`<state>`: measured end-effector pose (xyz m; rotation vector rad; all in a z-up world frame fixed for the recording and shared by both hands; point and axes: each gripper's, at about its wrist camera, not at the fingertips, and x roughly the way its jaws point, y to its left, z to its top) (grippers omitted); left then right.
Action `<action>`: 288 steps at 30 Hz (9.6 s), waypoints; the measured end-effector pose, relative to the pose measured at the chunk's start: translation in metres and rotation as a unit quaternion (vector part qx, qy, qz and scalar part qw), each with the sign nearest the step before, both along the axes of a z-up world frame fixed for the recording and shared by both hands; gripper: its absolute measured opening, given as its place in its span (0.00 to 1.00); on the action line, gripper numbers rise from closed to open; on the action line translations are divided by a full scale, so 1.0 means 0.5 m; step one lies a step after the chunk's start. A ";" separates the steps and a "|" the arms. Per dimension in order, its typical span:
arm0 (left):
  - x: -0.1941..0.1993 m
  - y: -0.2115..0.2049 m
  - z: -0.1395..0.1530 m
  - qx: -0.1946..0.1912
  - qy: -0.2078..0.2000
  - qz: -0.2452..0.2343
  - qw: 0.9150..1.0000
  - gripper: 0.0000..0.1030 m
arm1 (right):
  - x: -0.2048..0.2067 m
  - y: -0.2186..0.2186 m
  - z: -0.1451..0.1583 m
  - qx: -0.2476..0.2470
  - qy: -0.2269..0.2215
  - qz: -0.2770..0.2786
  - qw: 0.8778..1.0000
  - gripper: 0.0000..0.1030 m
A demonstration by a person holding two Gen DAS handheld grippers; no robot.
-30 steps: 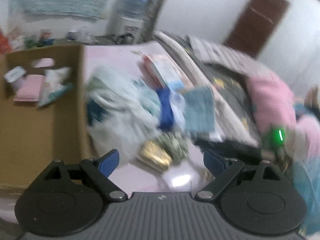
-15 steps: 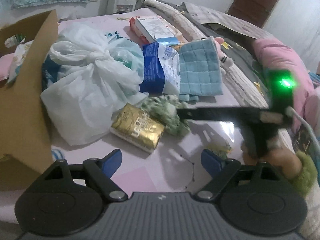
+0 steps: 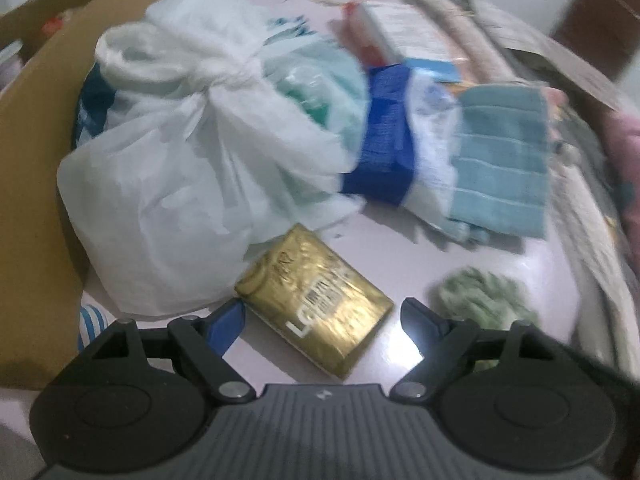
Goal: Organize soft objects
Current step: 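Grasp the green floral scrunchie with the right tool while the left tool grasps the gold LC packet, then carry both items to the box and release the scrunchie from the right tool, then lower the gold packet into the box and open the left tool while the right tool returns to the pile, then move the right tool toward the blue checkered towel while the left tool withdraws from the box, then grasp the edge of the blue checkered towel with the right tool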
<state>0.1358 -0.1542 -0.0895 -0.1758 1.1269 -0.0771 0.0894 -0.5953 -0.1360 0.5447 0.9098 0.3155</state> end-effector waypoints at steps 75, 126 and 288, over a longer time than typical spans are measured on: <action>-0.183 0.281 0.310 -0.068 -0.242 -0.008 0.968 0.67 | 0.042 0.185 0.289 0.053 -0.156 0.088 0.982 0.28; -0.043 0.622 0.225 -0.023 -0.082 0.100 0.991 0.67 | 0.216 0.485 0.373 -0.016 -0.148 0.200 0.968 0.79; -0.126 -0.018 0.160 -0.049 -0.210 -0.218 0.952 0.95 | -0.034 -0.077 0.024 0.119 -0.030 -0.136 0.983 0.83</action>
